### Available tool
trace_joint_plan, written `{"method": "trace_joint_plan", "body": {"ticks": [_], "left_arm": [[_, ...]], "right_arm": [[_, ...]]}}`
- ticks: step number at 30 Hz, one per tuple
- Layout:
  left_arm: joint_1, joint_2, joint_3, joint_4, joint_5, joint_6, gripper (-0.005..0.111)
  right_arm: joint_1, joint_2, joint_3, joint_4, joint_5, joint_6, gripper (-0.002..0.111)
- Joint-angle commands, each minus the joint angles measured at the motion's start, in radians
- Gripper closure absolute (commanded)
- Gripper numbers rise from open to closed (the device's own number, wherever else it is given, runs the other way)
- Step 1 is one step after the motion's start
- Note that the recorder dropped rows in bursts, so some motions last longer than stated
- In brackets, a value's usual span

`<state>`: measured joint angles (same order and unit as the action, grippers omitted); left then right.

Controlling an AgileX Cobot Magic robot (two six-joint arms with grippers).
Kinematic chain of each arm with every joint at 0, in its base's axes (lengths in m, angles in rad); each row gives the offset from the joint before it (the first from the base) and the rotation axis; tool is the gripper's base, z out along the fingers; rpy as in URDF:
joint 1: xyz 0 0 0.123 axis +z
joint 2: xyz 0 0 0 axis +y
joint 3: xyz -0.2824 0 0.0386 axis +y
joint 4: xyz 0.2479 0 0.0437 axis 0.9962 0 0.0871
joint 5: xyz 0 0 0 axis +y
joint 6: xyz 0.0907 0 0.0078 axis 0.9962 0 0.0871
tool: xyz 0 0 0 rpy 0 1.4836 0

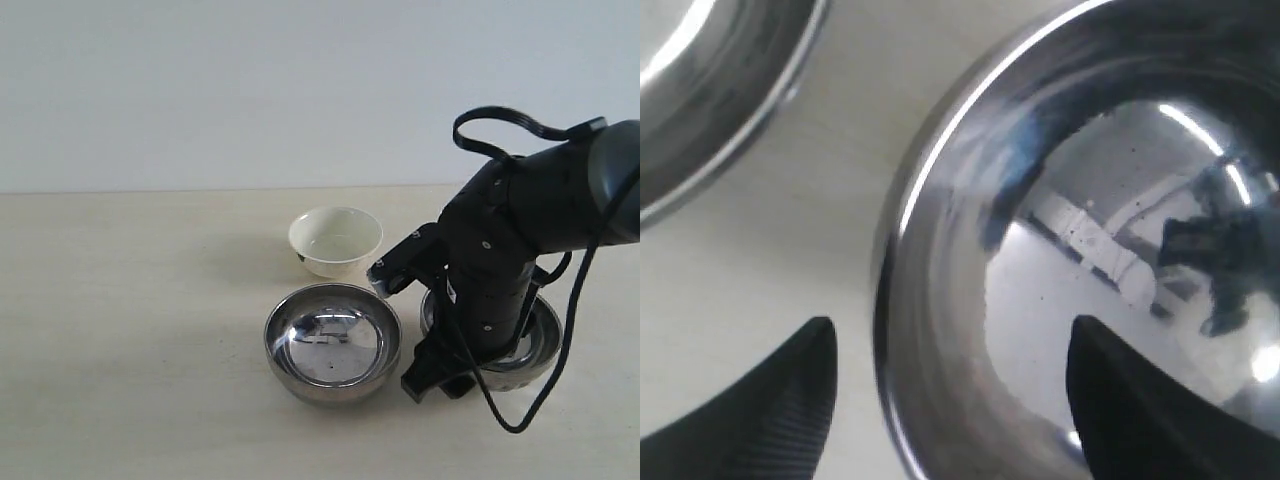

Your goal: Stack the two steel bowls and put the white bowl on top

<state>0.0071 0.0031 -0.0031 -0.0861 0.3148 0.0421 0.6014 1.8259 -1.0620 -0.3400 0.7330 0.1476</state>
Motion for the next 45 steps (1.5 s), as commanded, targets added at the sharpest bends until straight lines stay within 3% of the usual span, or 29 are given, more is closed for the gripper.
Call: {"method": "trace_joint_plan", "body": {"ticks": [1, 4, 10, 25, 28, 37, 45], "left_arm": [[-0.005, -0.003, 0.003, 0.000, -0.007, -0.005, 0.103], [-0.005, -0.003, 0.003, 0.000, -0.007, -0.005, 0.103], [-0.005, -0.003, 0.003, 0.000, -0.007, -0.005, 0.103], [-0.005, -0.003, 0.003, 0.000, -0.007, -0.005, 0.103], [-0.005, -0.003, 0.003, 0.000, -0.007, -0.005, 0.103], [-0.005, -0.003, 0.003, 0.000, -0.007, -0.005, 0.103], [-0.005, -0.003, 0.003, 0.000, -0.007, -0.005, 0.103]], "right_arm": [[-0.004, 0.022, 0.003, -0.026, -0.016, -0.003, 0.049], [-0.004, 0.024, 0.003, -0.029, -0.021, -0.003, 0.062], [-0.004, 0.024, 0.003, -0.037, 0.016, -0.015, 0.108], [-0.003, -0.165, -0.004, -0.066, -0.011, -0.019, 0.108], [0.006, -0.206, -0.056, 0.004, 0.010, -0.030, 0.108], [0.252, -0.147, -0.304, 0.092, 0.108, -0.065, 0.108], [0.306, 0.072, -0.400, 0.112, 0.138, -0.015, 0.108]]}}
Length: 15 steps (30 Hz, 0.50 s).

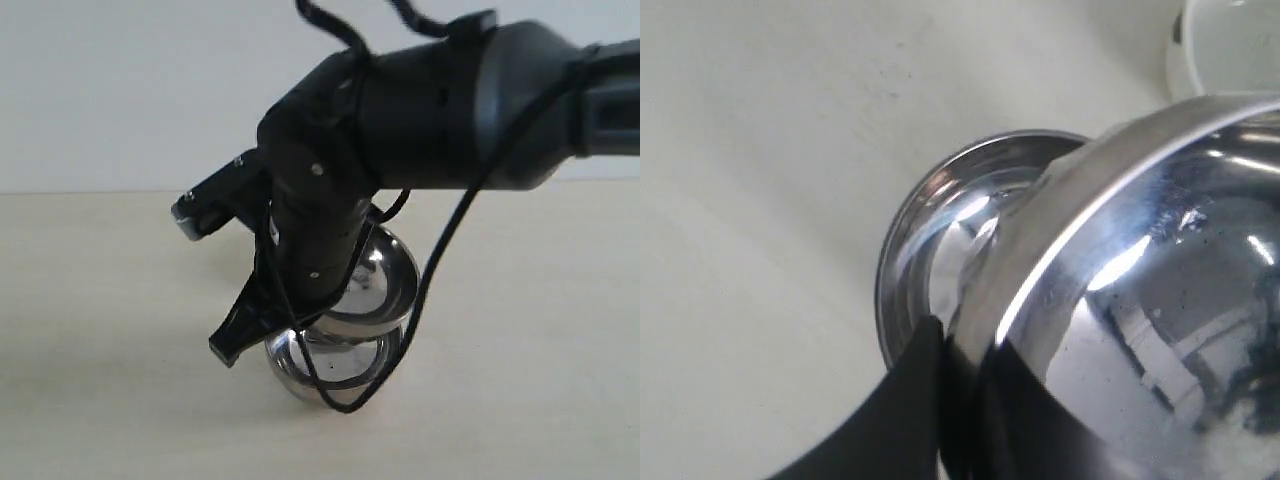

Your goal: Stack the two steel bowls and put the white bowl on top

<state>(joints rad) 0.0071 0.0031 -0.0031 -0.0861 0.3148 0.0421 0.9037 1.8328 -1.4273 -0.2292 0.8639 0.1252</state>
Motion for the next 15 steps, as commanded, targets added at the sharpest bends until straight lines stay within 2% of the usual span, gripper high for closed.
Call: {"method": "trace_joint_plan", "body": {"ticks": [1, 15], "left_arm": [[-0.005, -0.003, 0.003, 0.000, -0.007, -0.005, 0.103], [-0.005, -0.003, 0.003, 0.000, -0.007, -0.005, 0.103]], "right_arm": [[0.004, 0.085, -0.039, 0.005, 0.005, 0.008, 0.108], [0.004, 0.113, -0.041, 0.044, 0.017, 0.022, 0.108]]}}
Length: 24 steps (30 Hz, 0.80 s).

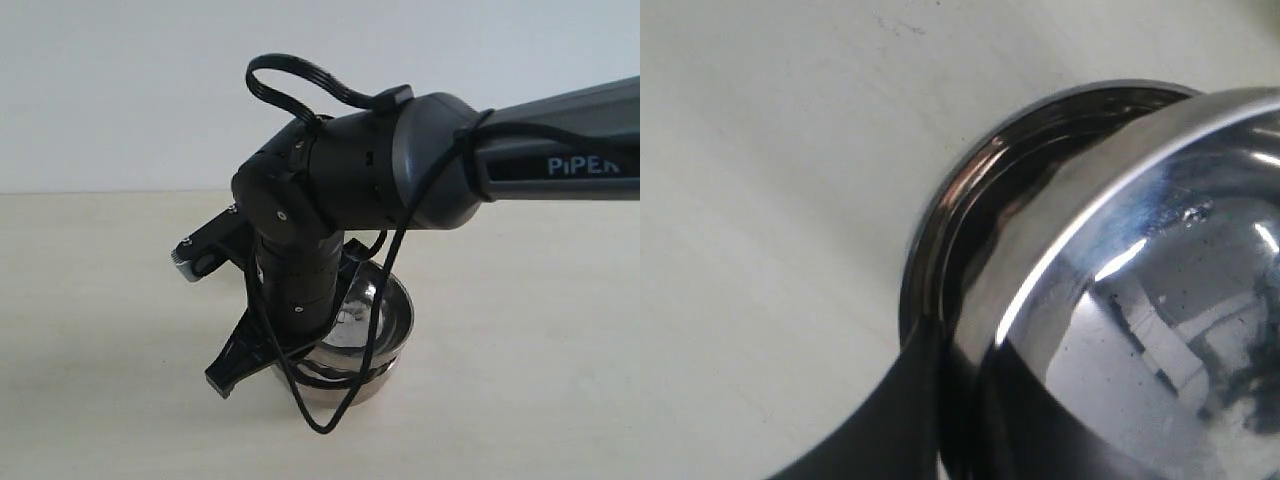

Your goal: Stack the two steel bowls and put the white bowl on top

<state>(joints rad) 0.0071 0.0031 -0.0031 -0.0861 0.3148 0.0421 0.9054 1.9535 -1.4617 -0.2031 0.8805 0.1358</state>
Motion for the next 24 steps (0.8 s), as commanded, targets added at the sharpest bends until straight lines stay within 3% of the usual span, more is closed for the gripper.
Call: {"method": "trace_joint_plan", "body": {"ticks": [1, 24], "left_arm": [[-0.005, -0.003, 0.003, 0.000, -0.007, -0.005, 0.103], [-0.005, -0.003, 0.003, 0.000, -0.007, -0.005, 0.103]], "right_arm": [[0.002, -0.007, -0.007, 0.031, -0.001, 0.010, 0.108], [0.002, 0.023, -0.007, 0.032, -0.015, -0.036, 0.108]]}}
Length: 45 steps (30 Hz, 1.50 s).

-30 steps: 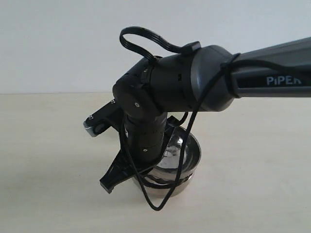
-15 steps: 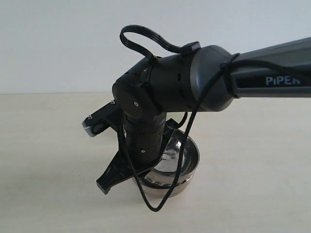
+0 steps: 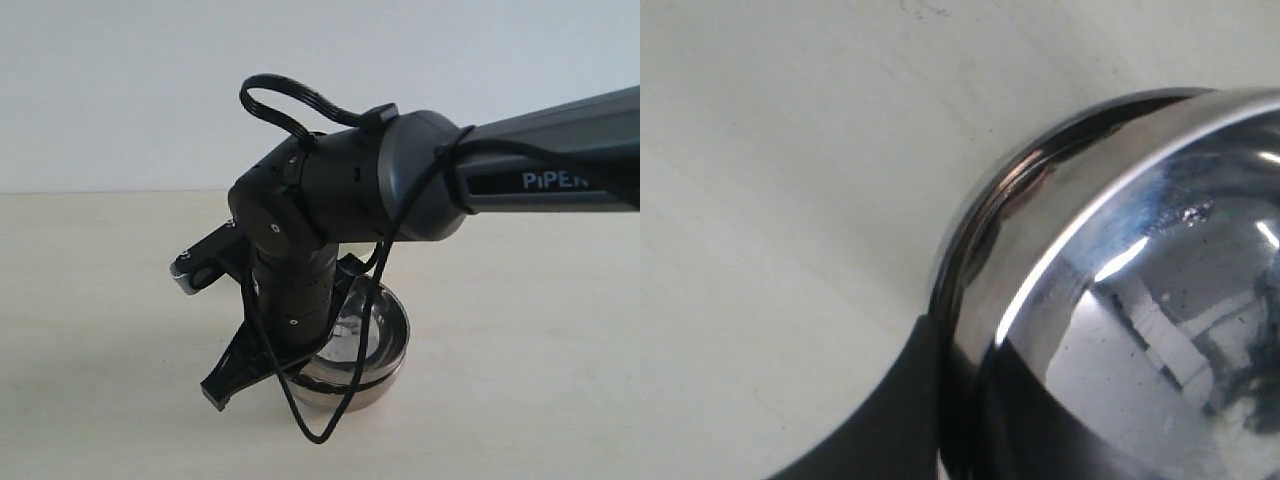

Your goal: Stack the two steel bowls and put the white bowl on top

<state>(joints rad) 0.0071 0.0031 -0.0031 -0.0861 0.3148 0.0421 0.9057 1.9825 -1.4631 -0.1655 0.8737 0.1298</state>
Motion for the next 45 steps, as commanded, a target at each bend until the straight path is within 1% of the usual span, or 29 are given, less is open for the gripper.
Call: {"method": "trace_joint_plan", "body": {"ticks": [1, 3, 4, 5, 6, 8, 10, 11, 17, 18, 19, 20, 21, 22, 23, 24, 29, 32, 39, 45], "left_arm": [[-0.005, -0.003, 0.003, 0.000, -0.007, -0.005, 0.103], [-0.005, -0.003, 0.003, 0.000, -0.007, -0.005, 0.103], [-0.005, -0.003, 0.003, 0.000, -0.007, -0.005, 0.103], [-0.005, -0.003, 0.003, 0.000, -0.007, -0.005, 0.103], [-0.005, -0.003, 0.003, 0.000, -0.007, -0.005, 0.103], [-0.005, -0.003, 0.003, 0.000, -0.007, -0.005, 0.103], [-0.005, -0.003, 0.003, 0.000, -0.007, -0.005, 0.103], [-0.005, -0.003, 0.003, 0.000, -0.007, -0.005, 0.103], [-0.005, -0.003, 0.003, 0.000, -0.007, -0.005, 0.103], [-0.005, -0.003, 0.003, 0.000, -0.007, -0.005, 0.103], [-0.005, -0.003, 0.003, 0.000, -0.007, -0.005, 0.103], [-0.005, -0.003, 0.003, 0.000, -0.007, -0.005, 0.103], [-0.005, -0.003, 0.003, 0.000, -0.007, -0.005, 0.103], [-0.005, -0.003, 0.003, 0.000, -0.007, -0.005, 0.103], [-0.005, -0.003, 0.003, 0.000, -0.007, -0.005, 0.103], [-0.005, -0.003, 0.003, 0.000, -0.007, -0.005, 0.103], [-0.005, -0.003, 0.003, 0.000, -0.007, -0.005, 0.103], [-0.005, -0.003, 0.003, 0.000, -0.007, -0.005, 0.103], [-0.005, -0.003, 0.003, 0.000, -0.007, -0.005, 0.103], [-0.005, -0.003, 0.003, 0.000, -0.007, -0.005, 0.103]], "right_arm": [[0.002, -0.005, -0.005, -0.006, -0.008, -0.033, 0.108], [0.002, -0.005, -0.005, -0.006, -0.008, -0.032, 0.107], [0.002, -0.005, -0.005, -0.006, -0.009, -0.032, 0.104], [0.002, -0.005, -0.005, -0.006, -0.013, -0.032, 0.098], [0.002, -0.005, -0.005, -0.008, -0.023, -0.032, 0.084], [0.002, -0.005, -0.005, -0.008, -0.028, -0.032, 0.067], [0.002, -0.005, -0.005, -0.010, -0.030, -0.032, 0.056], [0.002, -0.007, -0.005, -0.028, -0.032, -0.032, 0.054], [0.002, -0.063, -0.038, -0.046, -0.033, -0.023, 0.055], [0.002, -0.083, -0.044, -0.046, -0.048, 0.002, 0.055], [0.002, -0.095, -0.044, -0.046, -0.062, 0.015, 0.057], [0.002, -0.109, -0.044, -0.030, -0.070, 0.017, 0.066], [0.002, -0.109, -0.044, -0.018, -0.070, 0.017, 0.081], [0.002, -0.109, -0.044, -0.016, -0.068, 0.017, 0.087], [0.002, -0.107, -0.033, -0.014, -0.081, 0.017, 0.103], [0.002, -0.107, -0.023, -0.014, -0.100, 0.020, 0.108], [0.002, -0.107, 0.041, -0.004, -0.204, 0.025, 0.108], [0.002, -0.102, 0.074, -0.004, -0.234, 0.025, 0.108], [0.002, -0.027, 0.078, -0.007, -0.234, 0.028, 0.108], [0.002, -0.056, 0.062, -0.005, -0.239, 0.026, 0.108]]}}
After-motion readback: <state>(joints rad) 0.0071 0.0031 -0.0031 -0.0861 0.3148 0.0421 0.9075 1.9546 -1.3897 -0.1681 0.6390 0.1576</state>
